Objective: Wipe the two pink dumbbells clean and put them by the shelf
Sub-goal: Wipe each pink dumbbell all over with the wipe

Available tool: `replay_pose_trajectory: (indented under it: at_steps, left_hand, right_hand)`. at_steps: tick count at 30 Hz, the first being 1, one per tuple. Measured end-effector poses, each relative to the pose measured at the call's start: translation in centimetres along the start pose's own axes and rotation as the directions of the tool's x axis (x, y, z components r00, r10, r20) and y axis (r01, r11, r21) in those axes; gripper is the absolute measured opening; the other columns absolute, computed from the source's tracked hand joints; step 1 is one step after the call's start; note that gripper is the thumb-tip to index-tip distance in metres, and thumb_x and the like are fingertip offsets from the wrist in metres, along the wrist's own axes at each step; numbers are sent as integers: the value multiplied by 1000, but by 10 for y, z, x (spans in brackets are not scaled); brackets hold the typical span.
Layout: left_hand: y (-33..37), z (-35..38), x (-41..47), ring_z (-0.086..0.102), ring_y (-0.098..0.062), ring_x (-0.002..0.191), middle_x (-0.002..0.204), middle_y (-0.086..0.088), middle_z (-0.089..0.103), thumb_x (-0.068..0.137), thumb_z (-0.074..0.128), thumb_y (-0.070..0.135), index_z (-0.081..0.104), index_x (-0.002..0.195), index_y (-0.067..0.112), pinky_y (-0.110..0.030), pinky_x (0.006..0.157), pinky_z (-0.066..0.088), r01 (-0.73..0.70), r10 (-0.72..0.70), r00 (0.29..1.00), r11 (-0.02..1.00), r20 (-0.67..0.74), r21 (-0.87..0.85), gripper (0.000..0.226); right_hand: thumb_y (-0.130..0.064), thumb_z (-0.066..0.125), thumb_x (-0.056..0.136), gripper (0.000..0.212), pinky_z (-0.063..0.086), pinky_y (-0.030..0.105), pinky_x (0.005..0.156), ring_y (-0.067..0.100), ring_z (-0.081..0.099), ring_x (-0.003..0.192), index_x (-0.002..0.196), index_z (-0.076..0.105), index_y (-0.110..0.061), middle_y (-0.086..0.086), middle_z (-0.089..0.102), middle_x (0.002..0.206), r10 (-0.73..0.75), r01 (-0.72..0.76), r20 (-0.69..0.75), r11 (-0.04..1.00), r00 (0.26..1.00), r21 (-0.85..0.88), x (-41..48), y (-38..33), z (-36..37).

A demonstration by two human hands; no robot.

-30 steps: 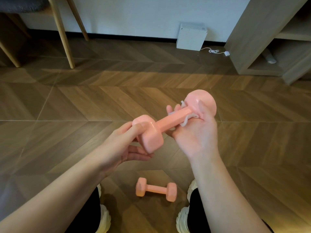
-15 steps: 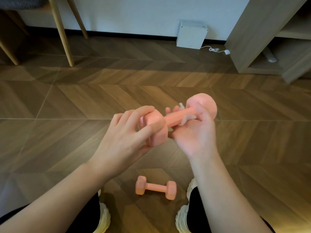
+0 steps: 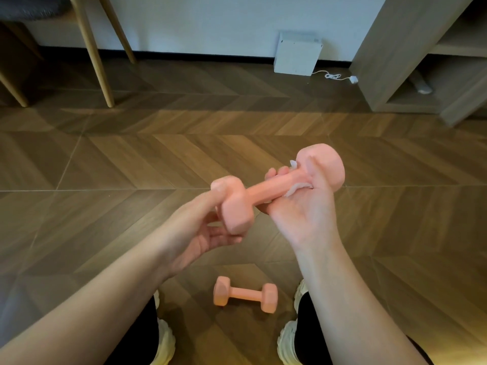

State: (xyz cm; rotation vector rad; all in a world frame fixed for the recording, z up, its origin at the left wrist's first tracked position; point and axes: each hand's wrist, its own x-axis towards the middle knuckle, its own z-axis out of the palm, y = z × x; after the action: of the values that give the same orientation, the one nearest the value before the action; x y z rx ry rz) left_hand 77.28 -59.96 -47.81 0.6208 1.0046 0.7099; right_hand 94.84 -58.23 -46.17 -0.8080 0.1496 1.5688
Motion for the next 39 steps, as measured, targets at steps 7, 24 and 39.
replay_pose_trajectory:
  at_steps: [7,24,39]
  left_hand:
    - [-14,1,3,49,1,116,131,4,48,67,85,34,42,136,28,-10,89,43,-509,678,696,235,236,828,81]
    - [13,-15,35,58,-5,93,109,17,61,65,64,69,58,121,25,-16,74,45,-209,187,974,501,130,840,71]
    - [0,-20,126,69,-15,66,87,-9,76,94,65,30,67,106,4,-26,58,48,264,-185,963,801,-196,538,28]
  right_hand:
    - [-26,63,93,13,51,52,98,33,68,103,97,63,-13,13,73,91,171,-186,-76,942,982,-279,-19,31,5]
    - [-29,60,97,25,54,48,92,32,68,96,106,68,-6,18,72,105,183,-377,-347,656,920,-654,0,45,-27]
    - [-32,45,104,27,43,23,64,6,58,77,86,64,-23,-6,65,84,-35,-70,-74,98,997,-993,7,49,-44]
